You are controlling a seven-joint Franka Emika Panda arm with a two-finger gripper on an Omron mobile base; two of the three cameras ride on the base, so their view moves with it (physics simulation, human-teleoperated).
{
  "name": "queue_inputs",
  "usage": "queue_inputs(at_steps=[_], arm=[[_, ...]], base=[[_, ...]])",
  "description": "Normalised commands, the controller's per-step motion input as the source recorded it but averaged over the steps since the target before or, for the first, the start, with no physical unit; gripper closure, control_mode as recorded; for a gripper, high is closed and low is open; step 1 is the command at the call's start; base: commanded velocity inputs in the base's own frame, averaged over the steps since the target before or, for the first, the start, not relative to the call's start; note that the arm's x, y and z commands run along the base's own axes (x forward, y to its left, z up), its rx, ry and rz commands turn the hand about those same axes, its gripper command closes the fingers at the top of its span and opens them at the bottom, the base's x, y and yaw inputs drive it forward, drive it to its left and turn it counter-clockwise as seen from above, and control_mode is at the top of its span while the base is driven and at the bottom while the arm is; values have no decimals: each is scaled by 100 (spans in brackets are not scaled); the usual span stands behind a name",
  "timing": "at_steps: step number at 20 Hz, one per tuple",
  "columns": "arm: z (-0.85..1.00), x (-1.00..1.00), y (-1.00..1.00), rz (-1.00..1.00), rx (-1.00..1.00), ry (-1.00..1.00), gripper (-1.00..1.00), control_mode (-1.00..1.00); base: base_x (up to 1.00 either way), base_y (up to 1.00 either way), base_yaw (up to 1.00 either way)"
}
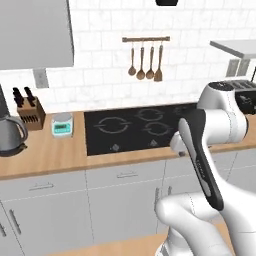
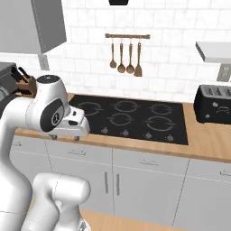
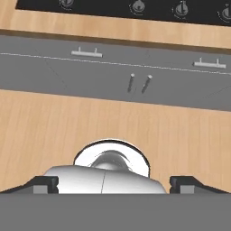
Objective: Navigate to the stove.
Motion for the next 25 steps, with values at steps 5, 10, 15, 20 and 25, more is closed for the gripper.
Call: queue_inputs(at_steps=[5, 10, 15, 20, 25], arm=[[0, 0, 0, 0, 0, 0, -100, 100], [0, 0, 0, 0, 0, 0, -100, 100], [0, 0, 0, 0, 0, 0, -100, 100], [0, 0, 0, 0, 0, 0, -100, 100], [0, 0, 0, 0, 0, 0, -100, 100]], base=[[54, -61, 0], [57, -12, 0], [59, 0, 0], [51, 0, 0], [10, 0, 0]])
